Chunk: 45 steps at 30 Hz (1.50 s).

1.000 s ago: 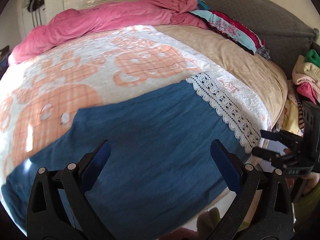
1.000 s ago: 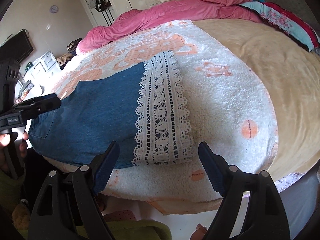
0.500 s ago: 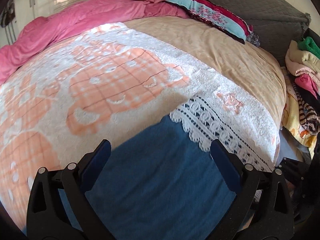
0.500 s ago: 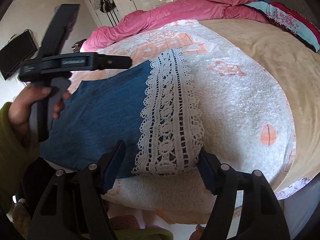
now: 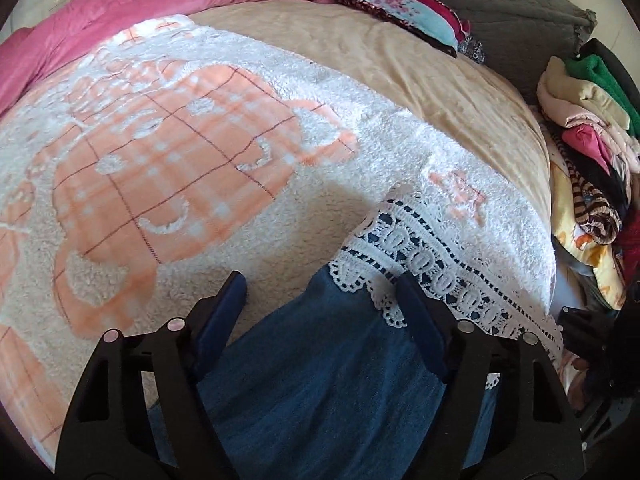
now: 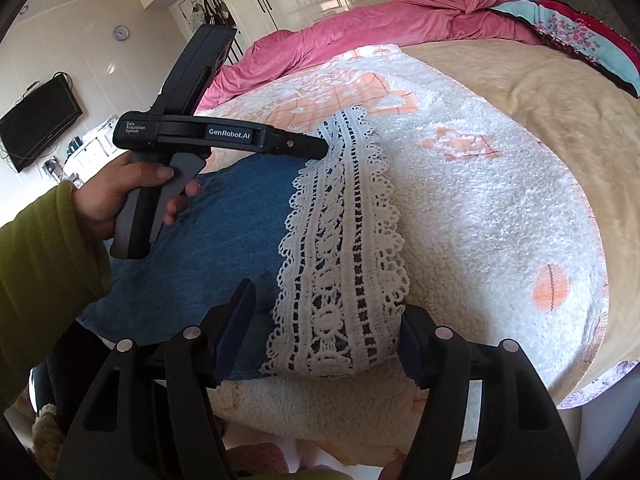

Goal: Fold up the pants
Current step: 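Grasp the lace hem with the right tool and fold it toward the left tool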

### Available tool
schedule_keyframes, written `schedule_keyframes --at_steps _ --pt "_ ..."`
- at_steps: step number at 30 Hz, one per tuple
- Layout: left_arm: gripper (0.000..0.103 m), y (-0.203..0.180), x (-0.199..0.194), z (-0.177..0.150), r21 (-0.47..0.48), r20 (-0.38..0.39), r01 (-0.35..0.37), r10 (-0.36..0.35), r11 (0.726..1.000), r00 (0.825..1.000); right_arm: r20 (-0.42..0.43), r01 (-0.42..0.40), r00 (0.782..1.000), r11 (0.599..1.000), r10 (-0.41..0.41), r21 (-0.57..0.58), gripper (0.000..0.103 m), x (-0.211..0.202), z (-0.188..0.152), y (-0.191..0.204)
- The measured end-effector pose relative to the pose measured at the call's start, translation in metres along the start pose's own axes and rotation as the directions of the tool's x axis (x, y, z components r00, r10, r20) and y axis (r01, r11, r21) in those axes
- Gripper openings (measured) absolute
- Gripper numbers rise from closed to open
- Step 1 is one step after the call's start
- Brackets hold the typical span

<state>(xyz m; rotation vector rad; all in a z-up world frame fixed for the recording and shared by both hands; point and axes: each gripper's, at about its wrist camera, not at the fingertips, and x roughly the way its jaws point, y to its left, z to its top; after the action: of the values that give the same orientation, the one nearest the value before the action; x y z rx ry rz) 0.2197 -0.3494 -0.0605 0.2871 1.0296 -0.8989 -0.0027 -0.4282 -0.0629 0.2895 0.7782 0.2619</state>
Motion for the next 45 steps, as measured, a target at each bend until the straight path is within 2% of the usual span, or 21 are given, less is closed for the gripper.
schedule_keyframes --at_steps 4,6,8,10,13,16,19,24,27,31,36,39,41,43,45 --pt "0.059 -0.004 0.002 -0.002 -0.019 0.005 0.026 -0.026 0.999 1.0 0.002 0.004 1.0 1.0 -0.004 0.017 0.061 0.0 0.001 0.0" --pt "0.041 -0.008 0.002 -0.003 -0.022 0.005 0.052 -0.052 0.998 0.999 0.004 0.008 1.0 1.0 -0.008 0.019 0.047 0.001 0.003 -0.001" --pt "0.039 -0.016 0.002 -0.004 -0.008 -0.014 0.01 -0.01 1.0 1.0 0.002 -0.002 1.0 1.0 0.002 0.029 0.044 0.002 0.004 -0.002" --pt "0.029 -0.021 0.001 -0.003 -0.01 -0.026 0.0 0.0 1.0 1.0 0.0 0.0 1.0 1.0 0.0 0.021 0.039 0.003 0.004 0.0" --pt "0.02 -0.023 -0.001 -0.002 -0.005 -0.018 -0.024 0.023 1.0 1.0 0.0 -0.026 1.0 1.0 0.026 0.012 0.031 0.004 0.009 0.005" --pt "0.011 -0.019 -0.008 -0.007 -0.029 0.022 -0.006 0.006 1.0 1.0 0.017 -0.057 0.998 0.998 0.056 0.008 0.03 0.0 0.014 0.012" --pt "0.008 -0.009 -0.019 -0.013 -0.079 0.069 0.05 -0.044 0.996 0.997 0.037 -0.077 0.996 0.997 0.078 -0.032 0.03 -0.005 0.021 0.026" --pt "0.008 0.013 -0.06 -0.026 -0.156 0.19 0.14 -0.109 0.978 0.976 0.049 -0.124 0.99 0.985 0.13 -0.119 0.028 -0.006 0.034 0.062" --pt "0.008 0.029 -0.089 -0.043 -0.201 0.256 0.165 -0.111 0.966 0.96 0.044 -0.153 0.985 0.97 0.164 -0.189 0.028 -0.002 0.039 0.089" --pt "0.008 0.052 -0.124 -0.072 -0.265 0.323 0.157 -0.066 0.951 0.944 0.012 -0.209 0.975 0.94 0.22 -0.268 0.028 0.009 0.043 0.126" --pt "0.012 0.075 -0.156 -0.109 -0.333 0.351 0.097 0.028 0.938 0.936 -0.061 -0.256 0.966 0.901 0.251 -0.351 0.028 0.037 0.04 0.168" --pt "0.02 0.102 -0.177 -0.138 -0.434 0.385 0.115 0.069 0.893 0.921 -0.124 -0.261 0.965 0.878 0.23 -0.402 0.028 0.058 0.03 0.19" --pt "0.026 0.119 -0.191 -0.161 -0.514 0.416 0.149 0.093 0.845 0.905 -0.153 -0.254 0.966 0.859 0.206 -0.444 0.028 0.069 0.021 0.202" --pt "0.036 0.133 -0.201 -0.186 -0.574 0.445 0.2 0.098 0.794 0.89 -0.167 -0.226 0.973 0.829 0.162 -0.512 0.028 0.077 0.008 0.217" --pt "0.044 0.139 -0.203 -0.204 -0.599 0.462 0.244 0.081 0.762 0.883 -0.163 -0.198 0.979 0.787 0.126 -0.585 0.028 0.082 -0.006 0.231"
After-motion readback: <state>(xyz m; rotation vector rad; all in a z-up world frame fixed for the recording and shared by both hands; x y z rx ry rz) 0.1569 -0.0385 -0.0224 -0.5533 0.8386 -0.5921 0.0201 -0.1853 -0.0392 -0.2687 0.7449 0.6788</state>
